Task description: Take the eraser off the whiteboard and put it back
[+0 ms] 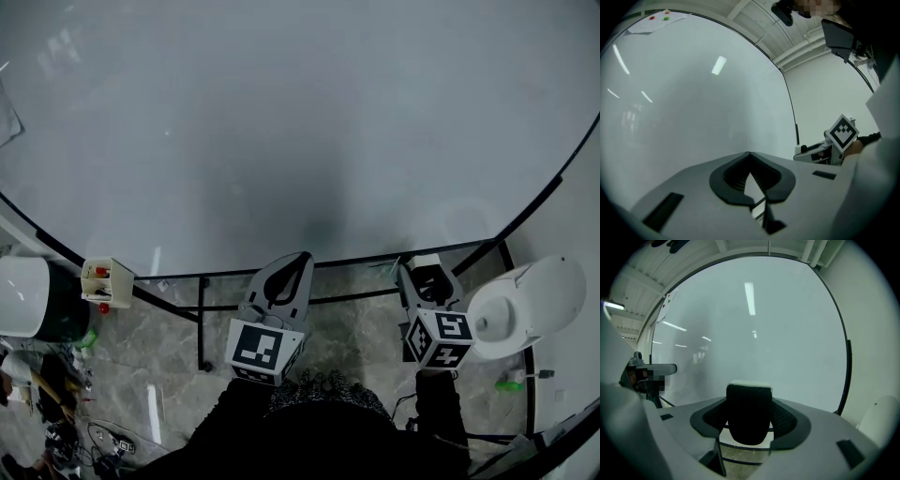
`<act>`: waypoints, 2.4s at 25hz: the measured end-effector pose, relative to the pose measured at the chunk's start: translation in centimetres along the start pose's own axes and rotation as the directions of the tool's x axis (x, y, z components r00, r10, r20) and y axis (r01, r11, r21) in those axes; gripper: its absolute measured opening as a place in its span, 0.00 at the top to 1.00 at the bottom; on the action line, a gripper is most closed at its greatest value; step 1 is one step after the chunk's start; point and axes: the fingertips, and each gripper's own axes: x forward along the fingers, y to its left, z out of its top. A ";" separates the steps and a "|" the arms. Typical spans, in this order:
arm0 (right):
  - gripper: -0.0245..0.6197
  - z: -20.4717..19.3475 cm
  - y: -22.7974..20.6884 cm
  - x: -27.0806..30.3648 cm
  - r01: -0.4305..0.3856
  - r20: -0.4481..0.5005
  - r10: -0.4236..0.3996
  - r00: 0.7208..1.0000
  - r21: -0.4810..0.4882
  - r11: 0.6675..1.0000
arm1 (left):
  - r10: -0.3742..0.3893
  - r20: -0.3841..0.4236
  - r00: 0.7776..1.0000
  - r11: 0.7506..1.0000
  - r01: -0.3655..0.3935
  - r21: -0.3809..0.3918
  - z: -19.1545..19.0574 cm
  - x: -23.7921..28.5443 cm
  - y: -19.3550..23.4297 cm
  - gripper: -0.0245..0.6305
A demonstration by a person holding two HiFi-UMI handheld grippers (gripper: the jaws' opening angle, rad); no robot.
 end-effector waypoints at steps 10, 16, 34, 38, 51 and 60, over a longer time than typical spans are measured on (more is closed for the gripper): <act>0.54 2.7 -0.2 -2.4 -0.033 0.070 0.033 0.997 0.004 0.999 | -0.005 -0.004 1.000 0.999 0.005 0.035 0.7 -0.1 -1.8 0.95; 0.54 3.2 -0.3 -2.6 -0.049 0.080 0.049 0.996 -0.009 0.999 | 0.003 0.001 1.000 0.998 -0.003 0.069 1.1 -0.1 -2.3 0.96; 0.54 3.7 0.2 -2.3 -0.092 0.082 0.094 0.992 -0.024 0.995 | 0.033 0.071 0.997 0.999 -0.036 0.034 2.4 -0.2 -2.4 0.96; 0.54 4.4 1.8 -1.6 -0.146 0.076 0.150 0.986 -0.052 0.988 | 0.071 0.059 0.996 0.997 -0.073 0.028 2.2 -0.8 -2.2 0.96; 0.54 6.2 10.3 -0.4 -0.471 0.050 0.483 0.874 -0.159 0.868 | 0.420 0.019 0.907 0.907 -0.421 0.019 0.9 -10.0 -0.8 0.96; 0.54 5.6 19.9 -0.8 -0.590 0.027 0.605 0.796 -0.194 0.784 | 0.521 0.033 0.853 0.854 -0.520 -0.030 0.2 -16.7 2.5 0.96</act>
